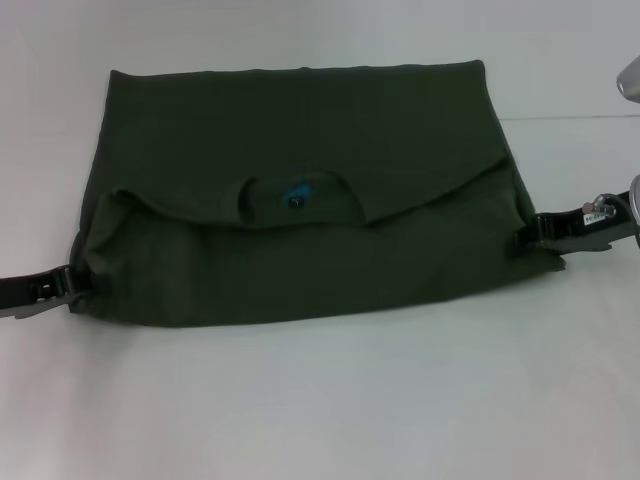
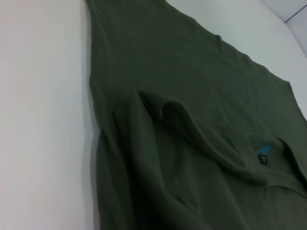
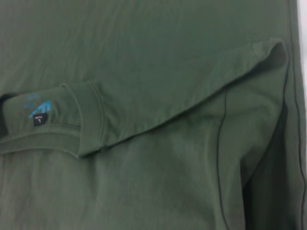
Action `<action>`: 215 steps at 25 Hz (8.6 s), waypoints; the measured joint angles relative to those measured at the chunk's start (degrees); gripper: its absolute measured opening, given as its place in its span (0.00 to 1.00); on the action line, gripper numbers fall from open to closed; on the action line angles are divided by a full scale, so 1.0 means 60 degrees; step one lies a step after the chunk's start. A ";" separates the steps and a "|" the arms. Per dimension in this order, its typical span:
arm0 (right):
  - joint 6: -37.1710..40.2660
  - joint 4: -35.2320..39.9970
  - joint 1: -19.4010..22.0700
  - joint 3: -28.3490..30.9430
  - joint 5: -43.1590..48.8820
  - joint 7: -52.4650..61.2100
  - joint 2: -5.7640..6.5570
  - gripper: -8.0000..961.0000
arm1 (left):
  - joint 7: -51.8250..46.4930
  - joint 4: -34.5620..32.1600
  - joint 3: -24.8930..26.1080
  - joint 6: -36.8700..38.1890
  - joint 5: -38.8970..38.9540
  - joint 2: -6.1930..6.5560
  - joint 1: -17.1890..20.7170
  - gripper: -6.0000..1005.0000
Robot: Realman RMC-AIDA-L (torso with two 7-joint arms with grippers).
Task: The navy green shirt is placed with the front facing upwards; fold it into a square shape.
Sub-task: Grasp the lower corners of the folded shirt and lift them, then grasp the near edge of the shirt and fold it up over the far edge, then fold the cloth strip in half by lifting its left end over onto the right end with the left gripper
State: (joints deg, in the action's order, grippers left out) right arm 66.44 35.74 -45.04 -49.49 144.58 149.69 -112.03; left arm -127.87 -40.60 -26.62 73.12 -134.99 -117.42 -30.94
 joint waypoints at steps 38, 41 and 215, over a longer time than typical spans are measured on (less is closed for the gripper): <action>0.6433 0.0957 0.1255 0.0011 0.0367 -0.1256 0.0200 0.08 | -0.0698 -0.2122 0.0687 0.7403 -0.3825 0.0709 0.0224 0.06; 0.6531 0.0937 0.1362 0.0006 0.0433 -0.1352 0.0147 0.08 | -0.0686 -0.2143 0.0650 0.7451 -0.4034 0.0662 0.0316 0.06; 0.1093 -0.1273 0.2815 0.2435 -0.5000 -0.3766 0.0627 0.87 | -0.1071 -0.0913 -0.0687 0.0705 -0.1261 -0.0081 0.0020 0.21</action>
State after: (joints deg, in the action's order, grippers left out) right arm 73.00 28.10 -28.15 -34.87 114.58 127.10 -108.27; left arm -134.29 -46.08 -30.75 77.35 -142.56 -117.90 -30.82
